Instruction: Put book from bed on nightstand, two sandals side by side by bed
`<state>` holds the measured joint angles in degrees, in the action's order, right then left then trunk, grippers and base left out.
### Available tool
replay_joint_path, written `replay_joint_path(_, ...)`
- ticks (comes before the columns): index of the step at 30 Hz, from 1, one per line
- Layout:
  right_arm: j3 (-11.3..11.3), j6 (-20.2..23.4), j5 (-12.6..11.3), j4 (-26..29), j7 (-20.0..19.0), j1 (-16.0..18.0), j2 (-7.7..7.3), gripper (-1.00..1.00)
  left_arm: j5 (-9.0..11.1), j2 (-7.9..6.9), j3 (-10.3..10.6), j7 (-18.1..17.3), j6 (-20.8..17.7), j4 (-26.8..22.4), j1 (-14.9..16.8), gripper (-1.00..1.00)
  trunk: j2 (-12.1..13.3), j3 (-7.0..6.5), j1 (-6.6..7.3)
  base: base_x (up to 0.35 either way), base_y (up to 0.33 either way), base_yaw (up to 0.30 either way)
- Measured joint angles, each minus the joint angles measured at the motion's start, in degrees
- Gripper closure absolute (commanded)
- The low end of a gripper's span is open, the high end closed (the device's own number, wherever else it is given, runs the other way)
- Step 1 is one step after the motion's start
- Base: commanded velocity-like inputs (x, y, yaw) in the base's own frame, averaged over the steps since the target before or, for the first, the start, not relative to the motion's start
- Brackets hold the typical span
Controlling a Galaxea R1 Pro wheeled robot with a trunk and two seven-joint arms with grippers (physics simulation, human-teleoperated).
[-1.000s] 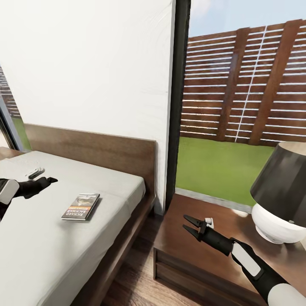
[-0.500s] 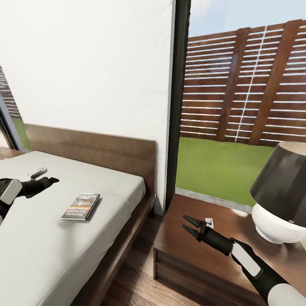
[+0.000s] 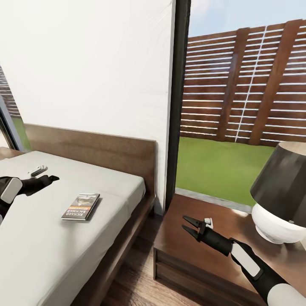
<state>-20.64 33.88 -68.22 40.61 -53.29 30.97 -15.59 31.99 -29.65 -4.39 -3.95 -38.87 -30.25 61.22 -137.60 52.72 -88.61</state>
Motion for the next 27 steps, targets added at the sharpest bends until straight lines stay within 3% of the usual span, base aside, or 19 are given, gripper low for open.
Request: replay_joint_path(27,0.01,0.0,0.0,-0.02,0.0,0.0,0.01,-1.0,-0.04,-0.31,0.09,0.0,-0.01,-0.14,0.0,-1.0,0.0,0.0,0.0,0.063,0.0,0.0)
